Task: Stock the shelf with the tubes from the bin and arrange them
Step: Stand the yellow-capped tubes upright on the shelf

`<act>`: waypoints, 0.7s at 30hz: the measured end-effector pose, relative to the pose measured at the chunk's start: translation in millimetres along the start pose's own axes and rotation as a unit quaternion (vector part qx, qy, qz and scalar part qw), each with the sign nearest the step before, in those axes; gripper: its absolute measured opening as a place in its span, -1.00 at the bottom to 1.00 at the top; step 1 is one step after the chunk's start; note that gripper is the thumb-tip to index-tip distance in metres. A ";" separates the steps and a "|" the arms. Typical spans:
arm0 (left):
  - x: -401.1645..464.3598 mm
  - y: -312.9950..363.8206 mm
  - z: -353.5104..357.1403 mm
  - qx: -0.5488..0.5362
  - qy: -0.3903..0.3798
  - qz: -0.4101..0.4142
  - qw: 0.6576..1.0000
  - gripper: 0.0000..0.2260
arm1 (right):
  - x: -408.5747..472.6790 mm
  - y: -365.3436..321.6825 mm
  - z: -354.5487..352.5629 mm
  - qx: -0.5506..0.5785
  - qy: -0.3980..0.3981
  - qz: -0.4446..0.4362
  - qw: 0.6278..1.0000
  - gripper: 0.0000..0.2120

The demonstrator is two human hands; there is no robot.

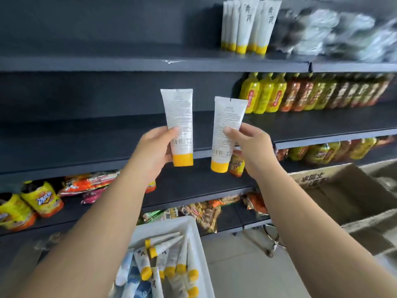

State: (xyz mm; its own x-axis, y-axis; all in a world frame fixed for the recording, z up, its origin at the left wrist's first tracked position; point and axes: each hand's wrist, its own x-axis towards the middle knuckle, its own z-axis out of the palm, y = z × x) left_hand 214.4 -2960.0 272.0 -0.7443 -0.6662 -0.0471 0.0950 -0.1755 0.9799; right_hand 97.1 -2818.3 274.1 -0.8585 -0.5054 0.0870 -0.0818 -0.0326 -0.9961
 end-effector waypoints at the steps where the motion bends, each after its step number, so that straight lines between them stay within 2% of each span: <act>1: 1.3 8.7 9.2 -0.006 -0.005 0.006 1.000 -0.88 | 1.6 -10.2 -6.4 0.004 0.001 -0.011 1.000 -0.84; 9: 1.4 46.2 119.3 -0.135 -0.021 0.004 0.991 -0.88 | 28.0 -66.4 -88.4 0.087 -0.023 -0.052 0.995 -0.86; 15: 13.7 63.6 196.4 -0.107 -0.022 0.059 0.992 -0.88 | 62.6 -90.9 -165.0 0.091 -0.061 -0.082 0.991 -0.84; 21: 30.7 76.5 240.0 -0.102 -0.021 0.116 0.988 -0.86 | 102.9 -109.6 -209.9 0.118 -0.067 -0.113 0.984 -0.88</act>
State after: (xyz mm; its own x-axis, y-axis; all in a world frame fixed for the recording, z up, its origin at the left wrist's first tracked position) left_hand 40.3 -2819.9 392.0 -0.7132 -0.6755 0.1873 0.3953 -0.1668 0.9033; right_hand -88.6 -2685.8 395.1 -0.7564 -0.5704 0.3200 -0.1297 -0.3488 -0.9282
